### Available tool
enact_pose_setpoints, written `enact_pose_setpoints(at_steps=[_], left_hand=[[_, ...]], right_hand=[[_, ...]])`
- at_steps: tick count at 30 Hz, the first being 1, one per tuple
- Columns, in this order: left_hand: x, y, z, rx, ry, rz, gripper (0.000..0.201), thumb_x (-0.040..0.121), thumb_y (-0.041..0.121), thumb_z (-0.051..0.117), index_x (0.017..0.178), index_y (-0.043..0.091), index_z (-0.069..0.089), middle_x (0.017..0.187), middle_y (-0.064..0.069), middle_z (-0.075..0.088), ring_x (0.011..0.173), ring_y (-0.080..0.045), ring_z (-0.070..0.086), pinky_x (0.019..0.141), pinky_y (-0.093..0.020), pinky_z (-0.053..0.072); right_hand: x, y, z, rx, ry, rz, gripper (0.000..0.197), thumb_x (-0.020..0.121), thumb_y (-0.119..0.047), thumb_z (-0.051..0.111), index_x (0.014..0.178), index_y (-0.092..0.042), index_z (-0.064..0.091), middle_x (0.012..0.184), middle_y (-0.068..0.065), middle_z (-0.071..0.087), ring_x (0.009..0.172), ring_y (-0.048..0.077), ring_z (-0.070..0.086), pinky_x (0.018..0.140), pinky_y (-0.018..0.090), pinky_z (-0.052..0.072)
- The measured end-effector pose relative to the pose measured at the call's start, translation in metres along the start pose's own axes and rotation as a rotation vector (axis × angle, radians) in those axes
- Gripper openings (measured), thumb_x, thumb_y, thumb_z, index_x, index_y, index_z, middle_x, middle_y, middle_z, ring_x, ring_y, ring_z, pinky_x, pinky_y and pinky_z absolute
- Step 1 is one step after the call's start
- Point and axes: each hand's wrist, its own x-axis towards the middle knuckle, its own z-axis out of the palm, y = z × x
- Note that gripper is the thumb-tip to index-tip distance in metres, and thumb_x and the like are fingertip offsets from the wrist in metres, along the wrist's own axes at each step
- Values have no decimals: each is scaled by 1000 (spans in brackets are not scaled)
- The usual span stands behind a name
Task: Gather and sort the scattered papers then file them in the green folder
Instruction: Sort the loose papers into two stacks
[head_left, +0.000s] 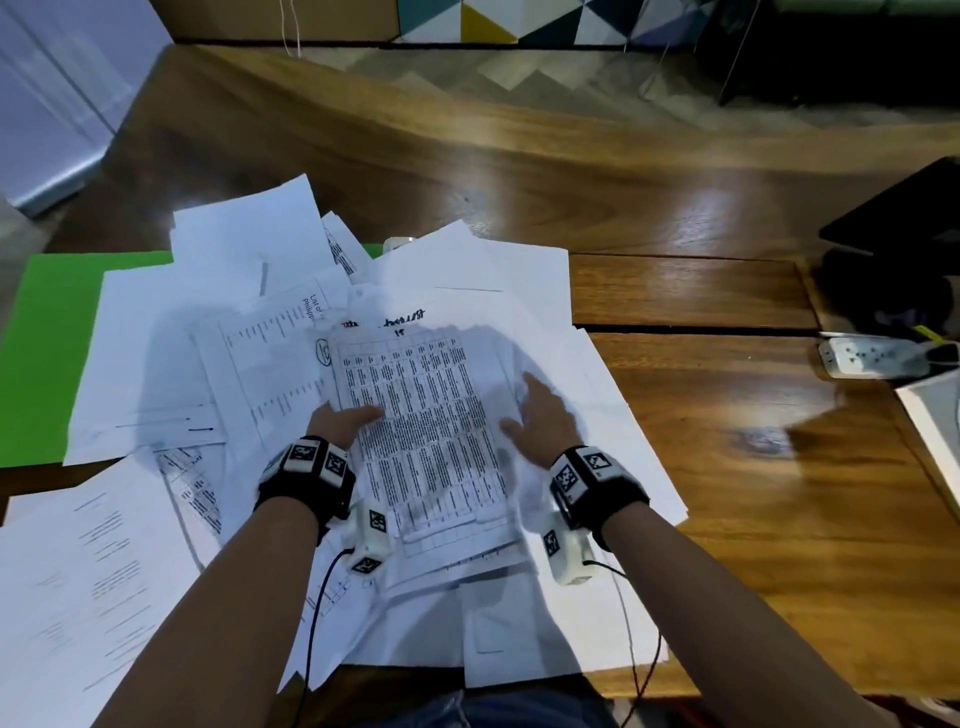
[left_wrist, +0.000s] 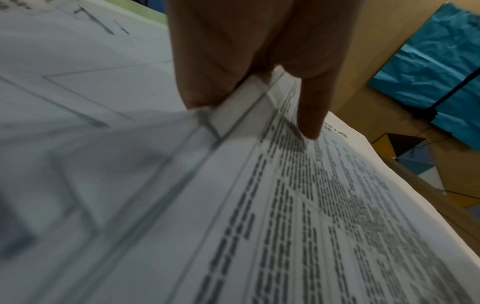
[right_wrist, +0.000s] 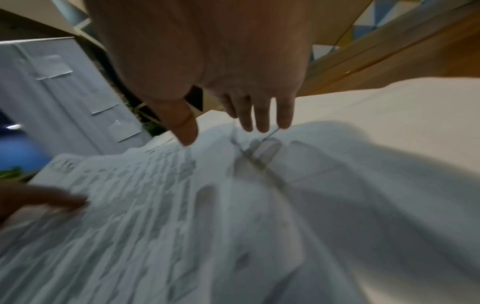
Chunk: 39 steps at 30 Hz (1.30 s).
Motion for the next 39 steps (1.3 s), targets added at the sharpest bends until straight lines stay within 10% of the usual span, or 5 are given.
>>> enact_pose_setpoints(at_steps=[6,14,20,31,39], left_hand=[[1,0,1,125,4,11,84,79,22,75,143,-8,28,143,-29,39,130,-42,43,108,-50,38],[-2,-4,6,82,41,63,85,83,16,71,148,-1,20,154,-19,27,140,-35,30,114,-46,30],[-3,-9,11,49,55,72,80,82,10,70,146,-3,24,150,-20,34,136,-35,37,113,-44,32],[-7,-8,13,54,44,91,75,84,10,69,146,1,27,149,-20,36,136,-37,37,112,-46,32],[-9,-8,15,114,45,108,75,87,6,64,148,0,21,153,-20,28,140,-37,30,114,-44,29]], right_hand=[[-6,60,-55,20,199,584,66,78,-15,68,133,-10,32,134,15,32,126,34,31,100,46,39],[-21,94,-64,257,14,495,84,64,-10,83,133,-10,36,121,14,56,104,35,57,80,41,50],[-27,84,-58,281,-57,429,34,72,-10,75,101,-17,60,100,11,66,77,27,61,51,22,43],[-22,80,-71,189,96,410,30,88,-8,54,116,1,62,112,21,65,95,31,61,73,28,43],[-29,106,-130,79,512,547,35,99,-18,38,120,-1,60,119,27,61,110,40,57,91,43,48]])
